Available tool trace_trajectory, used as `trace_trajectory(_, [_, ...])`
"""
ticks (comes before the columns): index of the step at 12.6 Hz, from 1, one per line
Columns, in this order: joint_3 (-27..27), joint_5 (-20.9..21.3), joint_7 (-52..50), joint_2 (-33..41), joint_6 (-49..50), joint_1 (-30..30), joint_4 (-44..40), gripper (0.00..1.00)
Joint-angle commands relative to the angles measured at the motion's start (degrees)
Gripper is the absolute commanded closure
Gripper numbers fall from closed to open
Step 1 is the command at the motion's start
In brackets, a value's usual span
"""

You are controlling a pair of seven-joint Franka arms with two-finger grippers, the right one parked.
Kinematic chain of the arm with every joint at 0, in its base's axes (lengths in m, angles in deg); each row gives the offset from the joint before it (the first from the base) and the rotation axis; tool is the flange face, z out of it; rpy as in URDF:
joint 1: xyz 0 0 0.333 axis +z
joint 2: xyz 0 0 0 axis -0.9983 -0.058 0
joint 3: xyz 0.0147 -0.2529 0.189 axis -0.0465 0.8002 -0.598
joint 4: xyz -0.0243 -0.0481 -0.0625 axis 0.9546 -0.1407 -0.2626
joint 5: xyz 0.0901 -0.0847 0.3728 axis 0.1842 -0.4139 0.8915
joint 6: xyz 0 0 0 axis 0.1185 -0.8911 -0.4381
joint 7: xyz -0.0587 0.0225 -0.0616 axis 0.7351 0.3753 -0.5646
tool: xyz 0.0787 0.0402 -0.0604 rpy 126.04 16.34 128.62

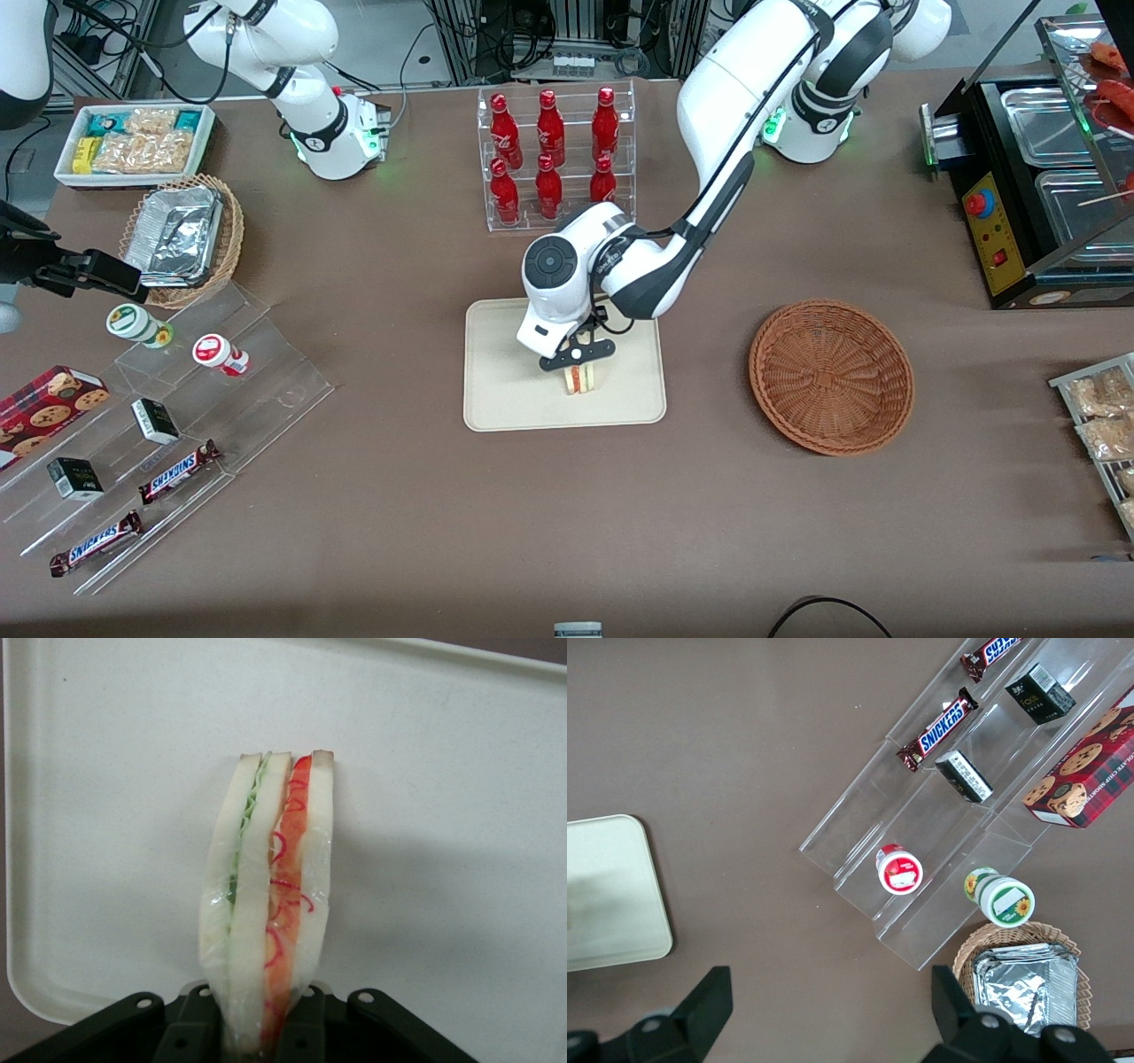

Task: Place sandwich from basket to tray
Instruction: 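Lower the sandwich onto the tray and open the left gripper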

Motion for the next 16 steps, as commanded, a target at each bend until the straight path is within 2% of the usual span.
trace_trajectory(1, [-0.9, 1.2, -2.4, -1.4, 0.0, -1.2, -2.3, 0.42])
trace_trajectory(2, [-0.9, 1.2, -2.2, -1.4, -0.2, -1.2, -2.3, 0.01])
trace_trajectory(8, [-0.9, 1.1, -2.1, -0.4, 0.4, -1.2, -2.4, 0.00])
trace_trajectory(13, [-0.6, -1.0, -0.3, 6.9, 7.6, 0.3, -2.6, 0.00])
trace_trajectory(15, [-0.8, -1.0, 4.3, 9.8, 10.3, 0.8, -3.0, 0.00])
trace_trajectory(16, [-0.8, -1.2, 7.3, 11.1, 11.9, 3.0, -3.0, 0.00])
